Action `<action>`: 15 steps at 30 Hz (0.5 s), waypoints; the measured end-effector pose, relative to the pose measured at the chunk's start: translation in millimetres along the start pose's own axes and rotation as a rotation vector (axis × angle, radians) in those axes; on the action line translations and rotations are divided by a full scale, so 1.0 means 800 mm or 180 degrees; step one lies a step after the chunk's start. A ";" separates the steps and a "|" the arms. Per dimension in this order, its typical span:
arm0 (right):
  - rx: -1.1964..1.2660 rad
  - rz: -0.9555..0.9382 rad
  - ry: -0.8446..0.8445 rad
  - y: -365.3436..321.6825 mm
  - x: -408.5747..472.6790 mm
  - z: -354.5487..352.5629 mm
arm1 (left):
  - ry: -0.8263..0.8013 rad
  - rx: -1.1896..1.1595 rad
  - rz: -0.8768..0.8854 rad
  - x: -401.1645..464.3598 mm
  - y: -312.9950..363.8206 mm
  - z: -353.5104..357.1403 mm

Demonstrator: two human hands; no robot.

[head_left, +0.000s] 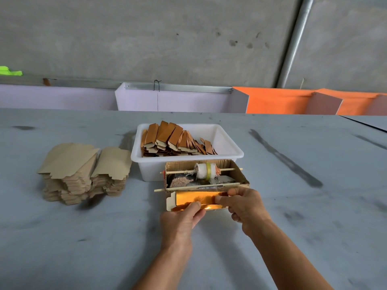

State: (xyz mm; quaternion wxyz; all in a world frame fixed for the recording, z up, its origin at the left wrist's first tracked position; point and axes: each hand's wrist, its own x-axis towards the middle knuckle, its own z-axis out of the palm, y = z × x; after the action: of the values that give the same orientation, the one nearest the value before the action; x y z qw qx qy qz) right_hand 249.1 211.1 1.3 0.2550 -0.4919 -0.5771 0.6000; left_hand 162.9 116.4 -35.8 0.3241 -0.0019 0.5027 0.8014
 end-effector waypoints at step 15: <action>0.0087 -0.0203 -0.0468 0.016 -0.036 -0.009 | -0.0067 0.0084 -0.0189 -0.011 -0.002 0.003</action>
State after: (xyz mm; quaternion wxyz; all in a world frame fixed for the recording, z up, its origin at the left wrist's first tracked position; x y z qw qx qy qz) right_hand 270.0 186.3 -1.0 0.2375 -0.4244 -0.6014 0.6339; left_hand 171.5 114.0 -33.2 0.3530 -0.0041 0.5095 0.7847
